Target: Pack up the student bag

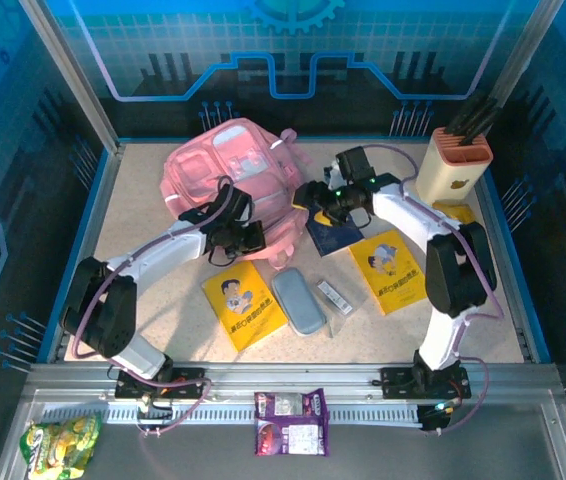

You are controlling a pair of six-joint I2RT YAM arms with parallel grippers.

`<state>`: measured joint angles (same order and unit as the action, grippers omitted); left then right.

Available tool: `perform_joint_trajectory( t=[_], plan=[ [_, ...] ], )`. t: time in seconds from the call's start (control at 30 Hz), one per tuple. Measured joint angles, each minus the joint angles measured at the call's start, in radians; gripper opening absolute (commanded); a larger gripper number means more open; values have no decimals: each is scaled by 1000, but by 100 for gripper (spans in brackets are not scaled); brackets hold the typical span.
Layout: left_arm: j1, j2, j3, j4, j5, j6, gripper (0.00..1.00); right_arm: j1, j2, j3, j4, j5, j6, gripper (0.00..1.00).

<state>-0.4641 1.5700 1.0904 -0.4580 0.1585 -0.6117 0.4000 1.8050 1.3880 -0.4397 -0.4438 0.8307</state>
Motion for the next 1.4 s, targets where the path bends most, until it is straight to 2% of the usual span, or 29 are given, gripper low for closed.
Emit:
perform_joint_trajectory(
  t=[0.27,0.6,0.7,0.87,0.97,1.2,1.4],
  plan=[
    [-33,29,18,27,7,-2,0,132,-16,-61,75,71,179,80],
    [-51,42,20,38,13,-11,0,179,80,-23,81,231,269,55],
    [-52,52,29,35,14,-6,0,189,105,-5,80,264,262,44],
    [-52,53,36,26,14,21,0,189,114,11,74,284,230,12],
    [-53,53,36,18,11,43,0,190,114,14,75,286,217,0],
    [-54,19,35,-19,-35,87,0,191,102,15,90,277,189,0],
    [-35,-72,-1,-23,-68,91,0,185,72,37,100,249,161,0]
  ],
)
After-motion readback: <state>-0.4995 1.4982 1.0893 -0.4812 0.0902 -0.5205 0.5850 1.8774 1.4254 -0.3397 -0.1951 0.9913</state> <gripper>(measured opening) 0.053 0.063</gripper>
